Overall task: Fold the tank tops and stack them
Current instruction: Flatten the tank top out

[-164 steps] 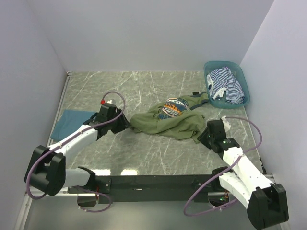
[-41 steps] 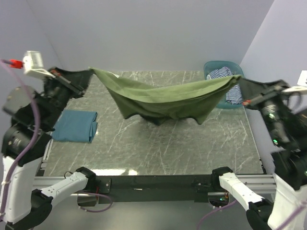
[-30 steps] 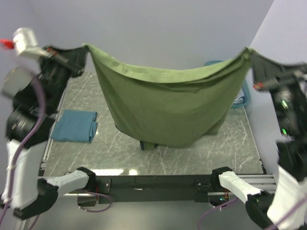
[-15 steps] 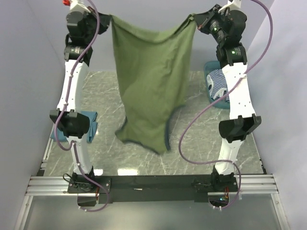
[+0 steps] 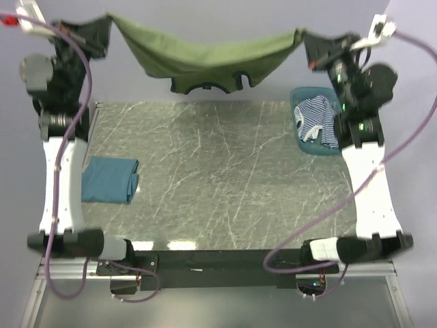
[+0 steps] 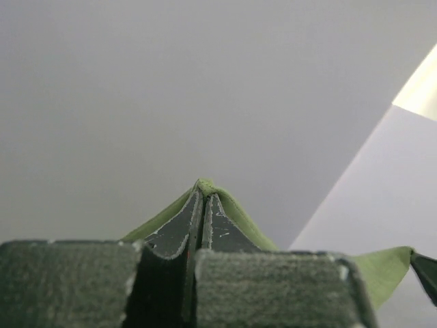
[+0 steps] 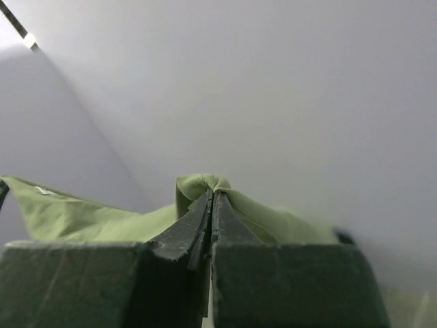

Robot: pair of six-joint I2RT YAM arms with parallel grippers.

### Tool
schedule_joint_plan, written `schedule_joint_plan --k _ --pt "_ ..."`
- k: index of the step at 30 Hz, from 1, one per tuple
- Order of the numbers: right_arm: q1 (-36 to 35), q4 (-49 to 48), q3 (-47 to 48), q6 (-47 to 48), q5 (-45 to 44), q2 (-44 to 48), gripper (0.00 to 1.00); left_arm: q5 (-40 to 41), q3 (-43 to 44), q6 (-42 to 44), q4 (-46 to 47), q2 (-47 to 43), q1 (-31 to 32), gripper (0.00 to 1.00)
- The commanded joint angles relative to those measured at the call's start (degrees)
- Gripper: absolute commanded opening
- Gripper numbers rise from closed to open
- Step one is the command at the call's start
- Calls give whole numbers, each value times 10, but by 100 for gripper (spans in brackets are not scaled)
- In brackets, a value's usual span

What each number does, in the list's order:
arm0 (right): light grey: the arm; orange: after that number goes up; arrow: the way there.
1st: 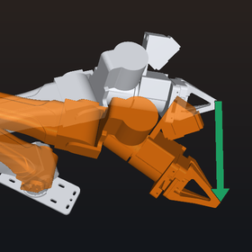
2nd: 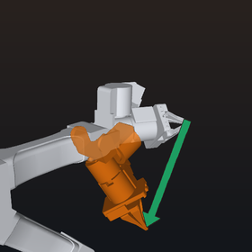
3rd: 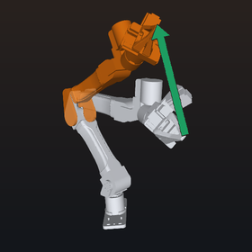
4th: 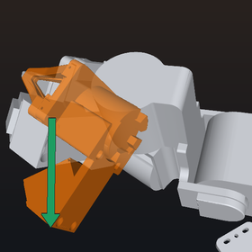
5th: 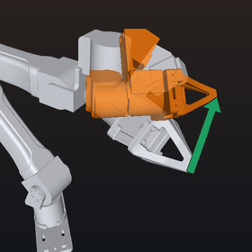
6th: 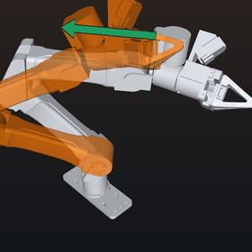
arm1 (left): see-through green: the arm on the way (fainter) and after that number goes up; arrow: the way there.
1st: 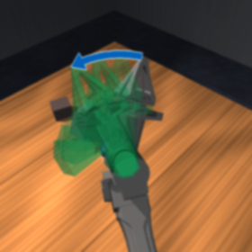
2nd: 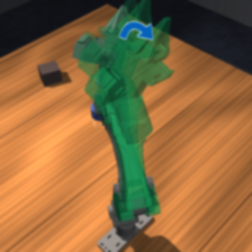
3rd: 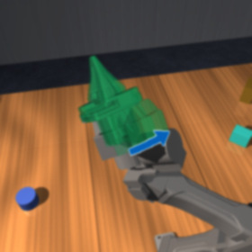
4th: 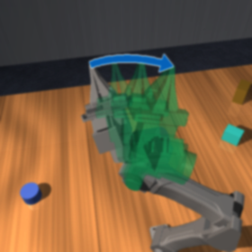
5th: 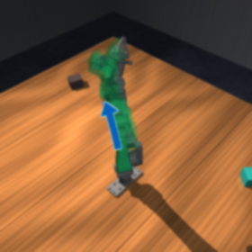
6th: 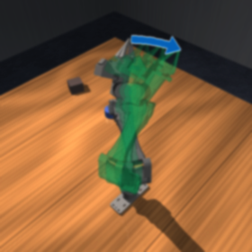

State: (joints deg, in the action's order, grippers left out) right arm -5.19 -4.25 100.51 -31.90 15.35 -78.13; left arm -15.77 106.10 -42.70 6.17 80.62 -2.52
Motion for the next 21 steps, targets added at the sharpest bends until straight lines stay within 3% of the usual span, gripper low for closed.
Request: schedule_joint_plan --k 1,3,4,6,7,9,10,14,17,21 --pt "4 -2 -164 -4 5 64 0 -29 -187 -17 -3 -51 2 1" --pt "4 15 -284 -11 13 102 0 -47 -302 -43 11 -127 2 1" --pt "4 23 -324 -14 18 134 0 -46 -403 -50 4 -150 2 0" --pt "4 38 -439 -32 32 169 0 -70 -496 -57 -13 -223 2 1" --pt "4 68 -475 -37 37 203 0 -73 -573 -60 -57 -249 2 0" --pt "4 119 -572 -61 33 241 0 -86 -646 -69 -91 -328 2 1" --pt "4 135 -602 -71 35 276 0 -81 -694 -70 -153 -352 3 1" --pt "5 258 -697 -83 7 340 0 -53 -762 -73 -288 -461 3 1" --pt "4 334 -725 -89 -12 386 0 -95 -800 -95 -314 -481 7 1" --pt "5 396 -737 -107 -7 416 0 -84 -786 -101 -388 -497 9 1"
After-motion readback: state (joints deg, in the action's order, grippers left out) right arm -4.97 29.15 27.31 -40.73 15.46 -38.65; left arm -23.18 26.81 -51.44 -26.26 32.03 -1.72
